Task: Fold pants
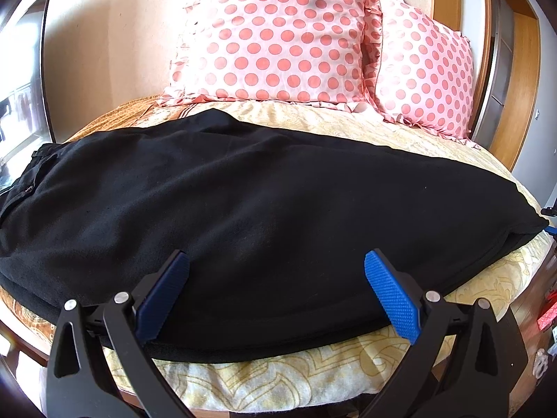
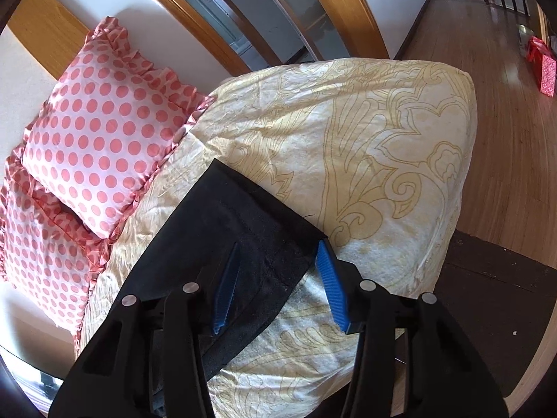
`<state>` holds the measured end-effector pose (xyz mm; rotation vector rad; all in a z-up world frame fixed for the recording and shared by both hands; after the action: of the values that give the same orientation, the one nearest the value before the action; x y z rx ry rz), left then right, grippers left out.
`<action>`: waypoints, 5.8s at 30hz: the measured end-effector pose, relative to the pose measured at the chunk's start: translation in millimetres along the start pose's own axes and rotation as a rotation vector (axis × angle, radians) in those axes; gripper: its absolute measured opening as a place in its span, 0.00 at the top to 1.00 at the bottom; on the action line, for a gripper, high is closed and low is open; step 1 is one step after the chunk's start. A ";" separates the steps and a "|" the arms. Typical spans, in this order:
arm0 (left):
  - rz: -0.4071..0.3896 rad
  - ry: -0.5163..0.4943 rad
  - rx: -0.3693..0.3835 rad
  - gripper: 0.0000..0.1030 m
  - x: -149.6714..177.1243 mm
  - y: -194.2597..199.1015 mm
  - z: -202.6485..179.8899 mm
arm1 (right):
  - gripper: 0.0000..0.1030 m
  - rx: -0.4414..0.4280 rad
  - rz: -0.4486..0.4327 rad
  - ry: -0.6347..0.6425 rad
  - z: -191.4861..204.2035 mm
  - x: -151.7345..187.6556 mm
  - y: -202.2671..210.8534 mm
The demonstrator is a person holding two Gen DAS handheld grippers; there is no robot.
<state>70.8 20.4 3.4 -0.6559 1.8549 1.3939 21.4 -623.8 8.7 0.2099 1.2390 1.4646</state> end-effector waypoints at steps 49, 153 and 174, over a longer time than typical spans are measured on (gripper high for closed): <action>-0.073 0.128 -0.059 0.02 1.4 52.7 48.1 | 0.87 -0.696 0.552 0.813 371.2 331.0 12.1; -0.267 0.876 -0.046 0.89 -34.9 128.9 258.5 | 0.07 -0.751 0.055 1.159 306.3 354.9 89.2; 0.044 0.157 0.492 0.89 -140.2 -10.9 -119.0 | 0.06 -0.586 -0.025 0.780 178.6 230.3 70.6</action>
<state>136.9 -99.6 126.7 -0.4812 2.2368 0.8728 28.0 -324.5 26.0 -0.8383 1.3155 1.8921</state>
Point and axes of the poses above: each gripper's, at about its wrist camera, not at the fingertips, and y roughly against the way its jaws point, z to its left, x to its underside, the point moved 2 cm from there along -y, roughly the way its jaws point, and after that the axes turned 8 degrees about x, right-handed, at the moved point
